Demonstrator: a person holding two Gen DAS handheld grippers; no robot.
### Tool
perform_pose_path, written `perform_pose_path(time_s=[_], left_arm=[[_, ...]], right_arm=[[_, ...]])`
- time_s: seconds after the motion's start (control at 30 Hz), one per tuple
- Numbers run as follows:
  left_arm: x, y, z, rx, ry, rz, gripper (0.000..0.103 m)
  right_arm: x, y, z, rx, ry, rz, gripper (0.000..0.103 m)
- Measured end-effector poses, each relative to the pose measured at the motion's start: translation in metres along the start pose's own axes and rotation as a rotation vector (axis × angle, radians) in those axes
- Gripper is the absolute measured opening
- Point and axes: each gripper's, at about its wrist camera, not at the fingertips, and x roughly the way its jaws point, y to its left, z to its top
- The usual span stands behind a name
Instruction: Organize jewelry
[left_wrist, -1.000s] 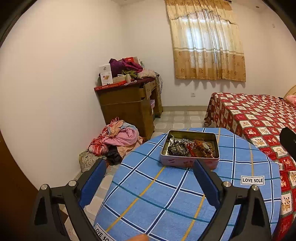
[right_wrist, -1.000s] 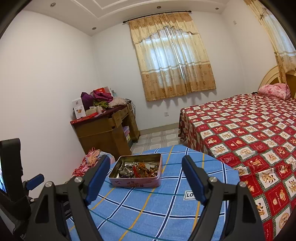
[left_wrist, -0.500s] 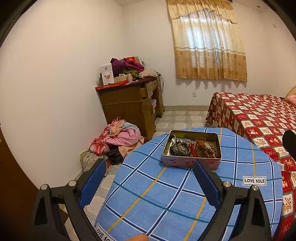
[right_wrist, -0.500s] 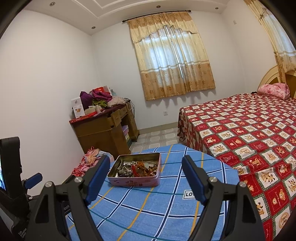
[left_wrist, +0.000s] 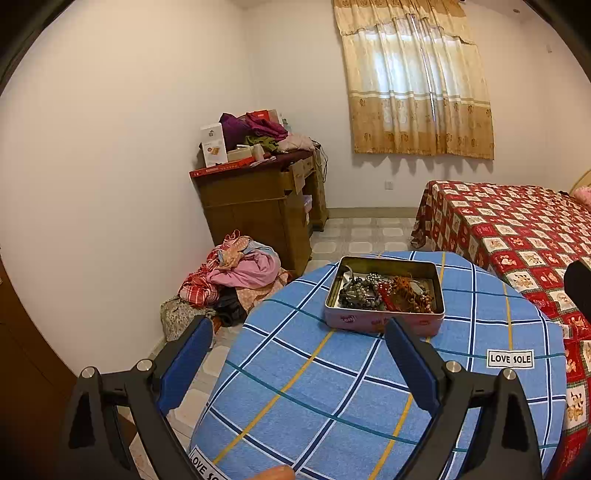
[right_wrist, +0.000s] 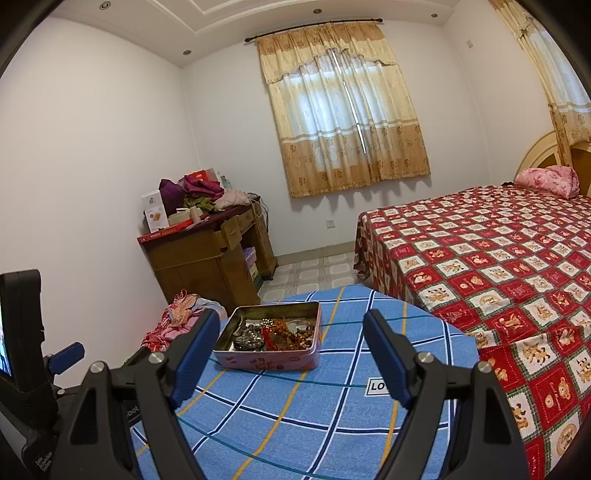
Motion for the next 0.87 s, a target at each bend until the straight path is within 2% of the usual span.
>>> perform_pose_path(time_s=[0.43,0.57,0.67,0.87], left_arm=[[0.001,0.0,0.002,-0.009,-0.007,-0.006,0.095],[0.0,-0.003,0.004,-0.01,-0.026,0.019,0.095],[0.001,-0.004,0.002,-0.017,-0.038,-0.012,0.095],[0.016,-0.006,-0.002,-0.023,0.033,-0.035,0.095]], right_arm=[[0.002,-0.001,-0.001,-0.003,0.0,-0.002,0.082],[0.002,0.0,-0.001,-0.002,0.001,-0.002,0.082],[0.004,-0.003,-0.003,0.001,0.007,-0.005,0.082],[0.009,-0.008,-0.006,0.005,0.021,-0.009,0.082]])
